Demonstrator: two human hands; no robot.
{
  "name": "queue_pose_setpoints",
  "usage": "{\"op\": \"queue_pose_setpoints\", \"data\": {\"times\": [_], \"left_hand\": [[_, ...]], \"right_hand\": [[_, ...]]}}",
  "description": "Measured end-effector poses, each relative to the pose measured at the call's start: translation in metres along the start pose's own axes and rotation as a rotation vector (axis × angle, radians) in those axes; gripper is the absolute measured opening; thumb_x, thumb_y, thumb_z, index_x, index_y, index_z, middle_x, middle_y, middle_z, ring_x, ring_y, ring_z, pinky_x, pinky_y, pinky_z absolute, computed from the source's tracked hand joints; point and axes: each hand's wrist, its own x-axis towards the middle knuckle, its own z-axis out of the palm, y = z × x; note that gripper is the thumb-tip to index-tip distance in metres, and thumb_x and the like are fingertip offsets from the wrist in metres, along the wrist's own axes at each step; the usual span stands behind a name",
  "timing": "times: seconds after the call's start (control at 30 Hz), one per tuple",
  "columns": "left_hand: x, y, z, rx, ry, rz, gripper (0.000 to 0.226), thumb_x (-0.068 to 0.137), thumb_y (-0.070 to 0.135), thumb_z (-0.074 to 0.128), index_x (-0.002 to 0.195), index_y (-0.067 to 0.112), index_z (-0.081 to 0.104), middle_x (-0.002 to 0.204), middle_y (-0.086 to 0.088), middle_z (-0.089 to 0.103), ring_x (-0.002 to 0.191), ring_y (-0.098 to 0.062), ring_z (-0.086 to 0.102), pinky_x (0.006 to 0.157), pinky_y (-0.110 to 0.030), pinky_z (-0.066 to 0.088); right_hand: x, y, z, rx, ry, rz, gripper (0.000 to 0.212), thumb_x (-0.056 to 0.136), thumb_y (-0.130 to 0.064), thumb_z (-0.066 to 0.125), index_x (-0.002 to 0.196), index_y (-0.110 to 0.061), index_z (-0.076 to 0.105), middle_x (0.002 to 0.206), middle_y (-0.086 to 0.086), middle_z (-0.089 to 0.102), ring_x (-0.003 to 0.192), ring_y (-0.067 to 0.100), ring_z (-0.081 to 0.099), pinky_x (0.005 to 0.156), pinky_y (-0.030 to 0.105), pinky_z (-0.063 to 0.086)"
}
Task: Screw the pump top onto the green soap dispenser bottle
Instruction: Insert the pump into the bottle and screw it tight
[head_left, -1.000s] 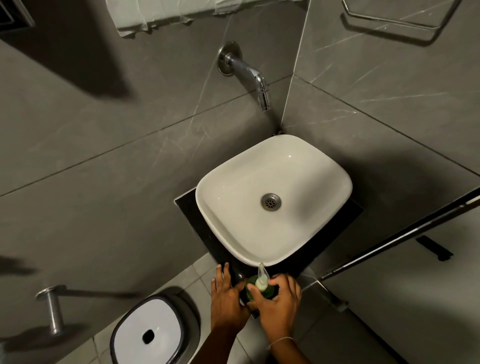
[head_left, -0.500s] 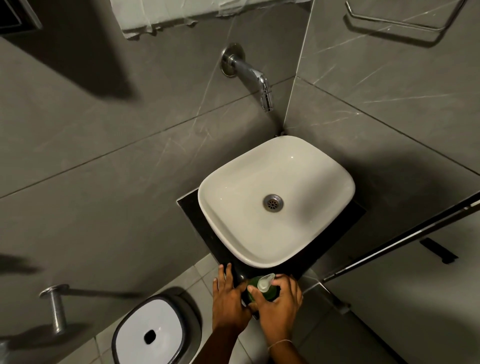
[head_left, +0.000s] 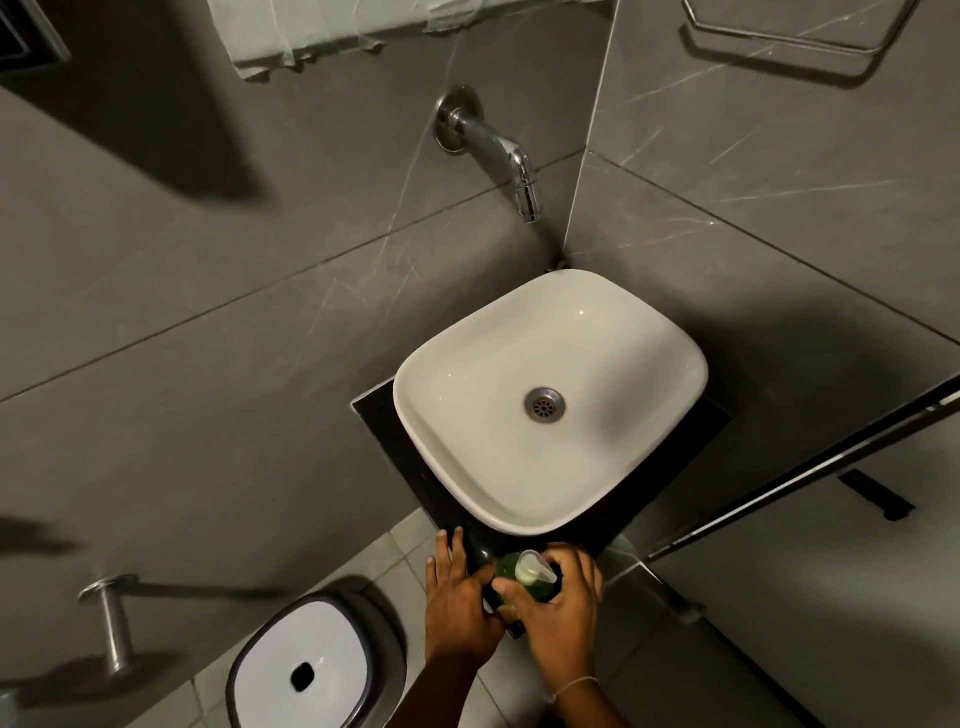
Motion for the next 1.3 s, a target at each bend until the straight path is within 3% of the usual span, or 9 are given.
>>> {"op": "queue_pose_setpoints", "data": {"times": [0.13, 0.33, 0.5, 0.6, 0.73, 0.8, 0.93, 1.1, 1.3], "left_hand": [[0.0, -0.001, 0.0, 0.003, -0.001, 0.019, 0.062, 0.071, 0.062, 0.063, 0.128, 0.041, 0.051, 0.162, -0.005, -0.002, 0.144, -0.021, -0.022, 0.121, -0.046, 0.0], [0.002, -0.001, 0.0, 0.017, 0.0, 0.016, 0.049, 0.072, 0.056, 0.065, 0.116, 0.034, 0.06, 0.162, -0.004, 0.0, 0.145, -0.022, -0.022, 0.122, -0.047, -0.001], [0.001, -0.003, 0.001, 0.031, -0.002, 0.027, 0.056, 0.073, 0.06, 0.061, 0.124, 0.039, 0.054, 0.162, -0.004, -0.001, 0.144, -0.022, -0.024, 0.121, -0.048, 0.0], [0.001, -0.001, 0.001, 0.017, -0.006, 0.026, 0.056, 0.071, 0.063, 0.062, 0.121, 0.039, 0.056, 0.161, -0.002, 0.0, 0.145, -0.023, -0.021, 0.121, -0.048, 0.0], [0.002, -0.001, 0.002, 0.016, 0.004, 0.007, 0.043, 0.071, 0.047, 0.068, 0.111, 0.034, 0.062, 0.162, -0.004, 0.002, 0.141, -0.018, -0.026, 0.121, -0.046, -0.002], [0.002, -0.002, 0.002, 0.017, 0.004, 0.014, 0.043, 0.071, 0.047, 0.066, 0.112, 0.034, 0.061, 0.162, -0.005, 0.003, 0.141, -0.019, -0.026, 0.121, -0.046, -0.002], [0.003, -0.002, 0.002, 0.035, -0.002, 0.031, 0.057, 0.07, 0.059, 0.058, 0.122, 0.036, 0.056, 0.162, -0.006, 0.002, 0.145, -0.024, -0.021, 0.121, -0.048, 0.001], [0.002, 0.0, 0.0, 0.049, -0.001, 0.023, 0.045, 0.072, 0.049, 0.064, 0.114, 0.034, 0.061, 0.162, -0.005, 0.002, 0.142, -0.019, -0.024, 0.121, -0.046, -0.001], [0.002, -0.001, 0.0, 0.05, -0.005, 0.032, 0.059, 0.072, 0.063, 0.057, 0.125, 0.036, 0.055, 0.162, -0.005, 0.001, 0.146, -0.024, -0.019, 0.12, -0.048, 0.0]], "right_hand": [[-0.002, 0.014, -0.005, -0.081, -0.083, -0.048, 0.047, 0.059, -0.039, 0.082, 0.093, -0.062, 0.059, 0.134, -0.02, 0.048, 0.14, 0.011, 0.023, 0.115, 0.05, 0.013], [0.002, 0.0, 0.0, -0.131, 0.015, 0.019, 0.044, 0.047, -0.044, 0.087, 0.072, -0.027, 0.055, 0.104, -0.006, 0.06, 0.114, 0.026, 0.049, 0.098, 0.049, 0.037], [-0.004, 0.009, -0.004, -0.087, -0.094, -0.041, 0.05, 0.061, -0.037, 0.083, 0.094, -0.064, 0.057, 0.136, -0.027, 0.042, 0.142, 0.005, 0.015, 0.115, 0.052, -0.001], [0.001, 0.007, -0.005, -0.084, -0.027, -0.002, 0.034, 0.054, -0.033, 0.087, 0.074, -0.046, 0.063, 0.123, -0.015, 0.058, 0.136, 0.02, 0.033, 0.112, 0.06, 0.021], [0.002, -0.004, 0.001, -0.113, 0.043, 0.012, 0.048, 0.045, -0.056, 0.079, 0.073, -0.026, 0.054, 0.097, -0.007, 0.056, 0.105, 0.022, 0.047, 0.091, 0.052, 0.043], [-0.002, -0.001, 0.001, -0.116, 0.038, 0.009, 0.045, 0.047, -0.062, 0.073, 0.081, -0.037, 0.057, 0.107, -0.012, 0.057, 0.118, 0.021, 0.046, 0.102, 0.058, 0.033], [-0.009, 0.009, -0.001, -0.122, -0.032, 0.018, 0.04, 0.061, -0.058, 0.07, 0.099, -0.059, 0.059, 0.136, -0.024, 0.042, 0.143, 0.007, 0.012, 0.112, 0.063, -0.005], [-0.005, -0.004, 0.008, -0.186, 0.037, 0.158, 0.041, 0.048, -0.042, 0.088, 0.073, -0.033, 0.057, 0.127, -0.009, 0.056, 0.142, 0.02, 0.025, 0.113, 0.062, -0.001], [-0.01, 0.01, 0.002, -0.202, -0.035, 0.022, 0.042, 0.063, -0.04, 0.079, 0.104, -0.042, 0.068, 0.142, -0.018, 0.044, 0.146, 0.013, 0.011, 0.112, 0.064, -0.008]]}}
